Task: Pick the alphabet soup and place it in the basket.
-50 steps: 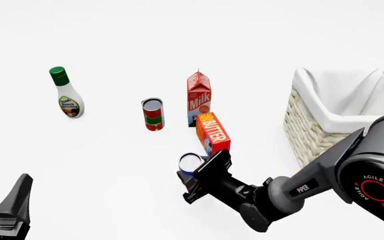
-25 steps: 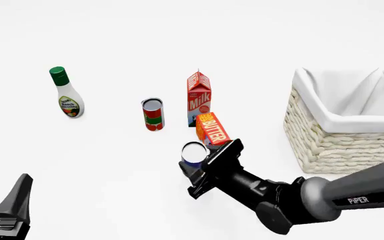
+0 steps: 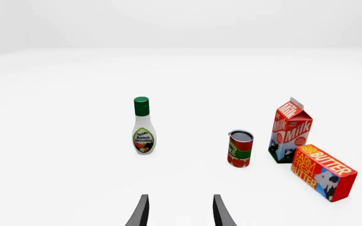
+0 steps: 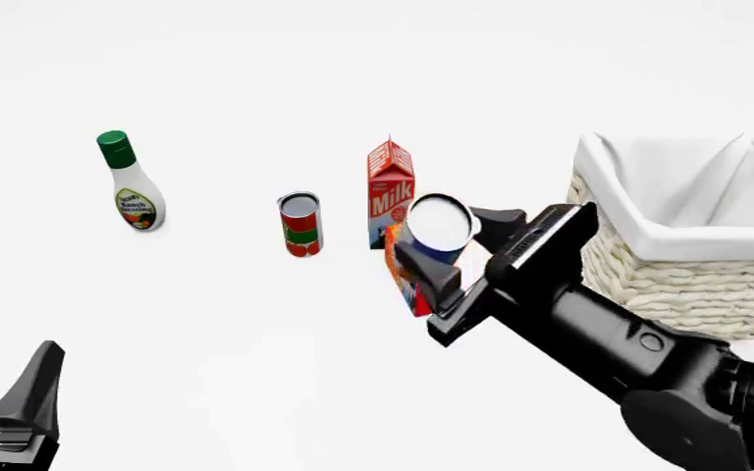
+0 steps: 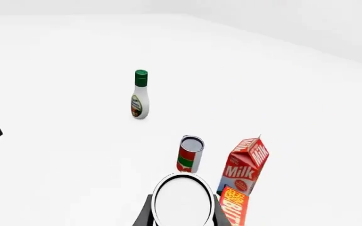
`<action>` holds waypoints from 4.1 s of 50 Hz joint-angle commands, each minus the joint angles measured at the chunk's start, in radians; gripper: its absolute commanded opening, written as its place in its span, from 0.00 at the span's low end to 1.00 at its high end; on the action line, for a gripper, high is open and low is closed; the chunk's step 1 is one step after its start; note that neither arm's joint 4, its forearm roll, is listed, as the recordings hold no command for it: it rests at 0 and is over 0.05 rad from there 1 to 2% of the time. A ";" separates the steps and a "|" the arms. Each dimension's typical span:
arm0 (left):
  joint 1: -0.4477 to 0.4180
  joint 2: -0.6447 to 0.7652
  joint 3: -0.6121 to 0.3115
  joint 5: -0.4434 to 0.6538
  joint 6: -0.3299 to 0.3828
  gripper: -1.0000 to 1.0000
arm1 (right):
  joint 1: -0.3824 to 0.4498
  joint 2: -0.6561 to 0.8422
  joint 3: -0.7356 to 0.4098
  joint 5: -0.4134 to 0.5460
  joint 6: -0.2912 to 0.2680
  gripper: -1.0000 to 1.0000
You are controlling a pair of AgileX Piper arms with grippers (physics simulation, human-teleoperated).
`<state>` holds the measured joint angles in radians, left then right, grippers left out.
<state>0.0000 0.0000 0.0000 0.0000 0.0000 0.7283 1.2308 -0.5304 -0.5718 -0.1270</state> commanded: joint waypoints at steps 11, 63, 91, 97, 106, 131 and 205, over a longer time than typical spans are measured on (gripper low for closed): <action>0.000 0.000 0.000 0.000 0.000 1.00 | -0.139 -0.334 -0.077 0.209 -0.045 0.00; 0.000 0.000 0.000 0.000 0.000 1.00 | -0.632 -0.520 -0.290 0.525 -0.193 0.00; 0.000 0.000 0.000 0.000 0.000 1.00 | -0.808 -0.365 -0.377 0.658 -0.285 0.00; 0.000 0.000 0.000 0.000 0.000 1.00 | -0.813 -0.353 -0.340 0.658 -0.320 0.00; 0.000 0.000 0.000 0.000 0.000 1.00 | -0.843 -0.330 -0.353 0.692 -0.356 0.00; 0.000 0.000 0.000 0.000 0.000 1.00 | -0.907 -0.216 -0.509 0.827 -0.322 0.00; 0.000 0.000 0.000 0.000 0.000 1.00 | -0.890 0.161 -0.654 0.883 -0.591 0.00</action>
<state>0.0000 0.0000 0.0000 0.0000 0.0000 -0.1545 1.3595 -1.1628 0.3134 -0.7018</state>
